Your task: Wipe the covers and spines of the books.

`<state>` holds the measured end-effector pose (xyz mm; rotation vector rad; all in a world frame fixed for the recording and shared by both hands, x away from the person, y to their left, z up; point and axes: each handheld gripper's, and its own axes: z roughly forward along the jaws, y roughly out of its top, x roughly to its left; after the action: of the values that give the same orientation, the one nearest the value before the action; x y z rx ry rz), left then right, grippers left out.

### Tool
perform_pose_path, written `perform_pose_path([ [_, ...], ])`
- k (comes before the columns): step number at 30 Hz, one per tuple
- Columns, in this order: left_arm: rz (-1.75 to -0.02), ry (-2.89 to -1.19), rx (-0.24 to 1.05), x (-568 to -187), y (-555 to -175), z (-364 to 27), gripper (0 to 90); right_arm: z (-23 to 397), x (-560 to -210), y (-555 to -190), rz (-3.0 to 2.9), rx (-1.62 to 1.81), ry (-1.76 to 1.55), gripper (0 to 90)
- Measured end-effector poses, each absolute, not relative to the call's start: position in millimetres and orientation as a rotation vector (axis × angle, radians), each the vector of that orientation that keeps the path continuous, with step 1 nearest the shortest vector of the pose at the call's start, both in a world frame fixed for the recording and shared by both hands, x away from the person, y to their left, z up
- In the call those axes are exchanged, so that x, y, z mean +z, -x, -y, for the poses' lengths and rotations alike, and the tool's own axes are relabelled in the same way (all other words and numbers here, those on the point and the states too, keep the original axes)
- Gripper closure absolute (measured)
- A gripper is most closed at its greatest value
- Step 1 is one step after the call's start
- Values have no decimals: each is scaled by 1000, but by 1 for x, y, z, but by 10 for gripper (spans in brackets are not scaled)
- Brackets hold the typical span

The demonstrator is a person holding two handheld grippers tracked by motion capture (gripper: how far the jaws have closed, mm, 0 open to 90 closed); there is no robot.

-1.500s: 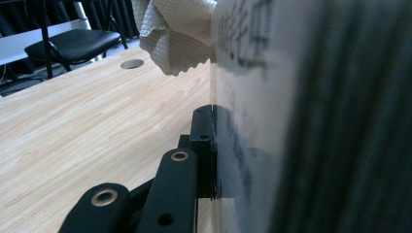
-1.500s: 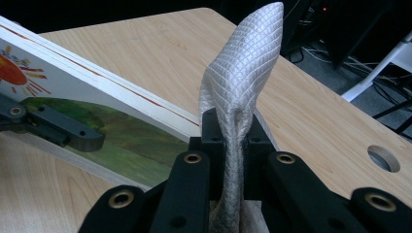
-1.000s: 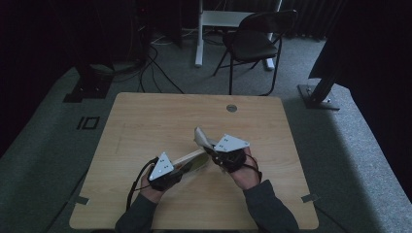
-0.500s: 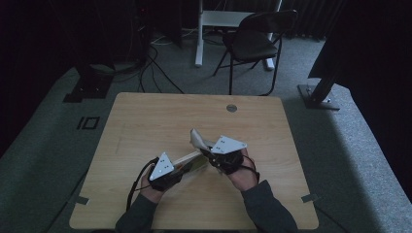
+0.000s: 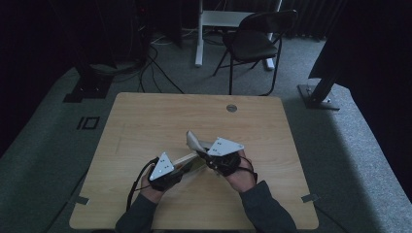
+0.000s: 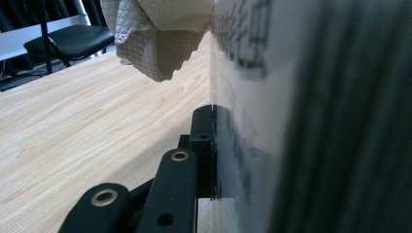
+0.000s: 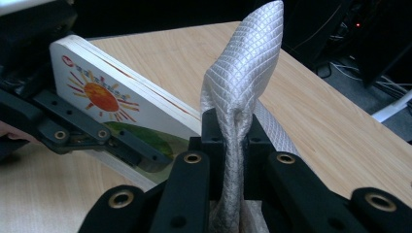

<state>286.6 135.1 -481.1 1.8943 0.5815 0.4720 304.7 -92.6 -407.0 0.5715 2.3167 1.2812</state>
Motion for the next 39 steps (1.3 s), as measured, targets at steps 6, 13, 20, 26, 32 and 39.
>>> perform_pose_path([
  [6,-581,-1894,471,-481,-287,-135,781,90,-406,-302,-2322,1287,-558,842],
  [13,-580,-1896,470,-481,-287,-135,781,87,-405,-300,-2330,1293,-537,841],
  [20,-581,-1895,472,-481,-287,-135,781,84,-403,-298,-2336,1301,-516,841],
  [26,-580,-1897,470,-482,-287,-135,781,81,-402,-296,-2345,1297,-501,842],
  [32,-582,-1897,469,-482,-287,-135,781,79,-401,-294,-2352,1304,-484,841],
  [39,-584,-1896,468,-482,-287,-135,782,75,-399,-292,-2357,1313,-462,842],
])
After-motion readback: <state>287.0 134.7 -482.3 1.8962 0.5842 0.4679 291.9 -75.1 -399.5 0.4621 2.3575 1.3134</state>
